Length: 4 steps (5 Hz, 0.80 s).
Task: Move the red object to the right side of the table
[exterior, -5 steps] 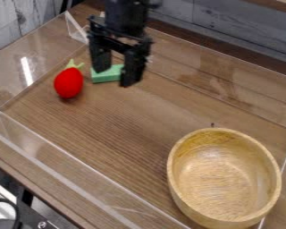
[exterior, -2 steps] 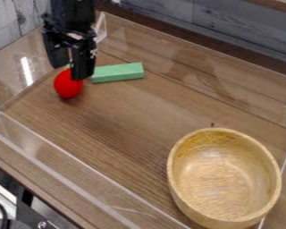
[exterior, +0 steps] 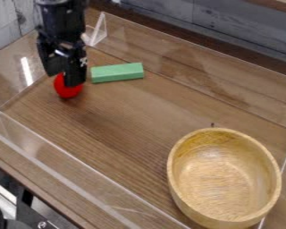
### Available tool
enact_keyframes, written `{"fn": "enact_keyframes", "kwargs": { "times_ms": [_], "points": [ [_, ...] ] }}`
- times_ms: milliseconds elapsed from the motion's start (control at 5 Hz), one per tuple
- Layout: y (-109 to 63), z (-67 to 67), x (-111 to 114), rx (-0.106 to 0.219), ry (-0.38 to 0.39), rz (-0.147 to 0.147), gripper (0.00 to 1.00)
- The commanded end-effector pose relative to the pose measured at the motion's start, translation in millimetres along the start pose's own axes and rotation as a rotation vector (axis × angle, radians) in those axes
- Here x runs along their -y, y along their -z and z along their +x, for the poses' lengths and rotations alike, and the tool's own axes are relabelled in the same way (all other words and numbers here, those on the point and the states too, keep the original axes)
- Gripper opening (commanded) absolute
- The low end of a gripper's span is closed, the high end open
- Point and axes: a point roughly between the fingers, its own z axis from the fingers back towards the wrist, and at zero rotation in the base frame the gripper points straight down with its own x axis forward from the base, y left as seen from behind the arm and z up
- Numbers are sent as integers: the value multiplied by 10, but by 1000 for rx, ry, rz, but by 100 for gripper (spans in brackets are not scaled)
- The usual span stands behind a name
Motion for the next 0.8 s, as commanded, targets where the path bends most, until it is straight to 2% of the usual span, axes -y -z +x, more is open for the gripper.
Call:
{"fn": "enact_keyframes", "kwargs": {
  "times_ms": [0,400,600],
  "points": [
    [23,59,-116,69,2,28,100],
    [271,139,-216,97,-3,28,100],
    [336,183,-252,115,-8,33,100]
  ]
}}
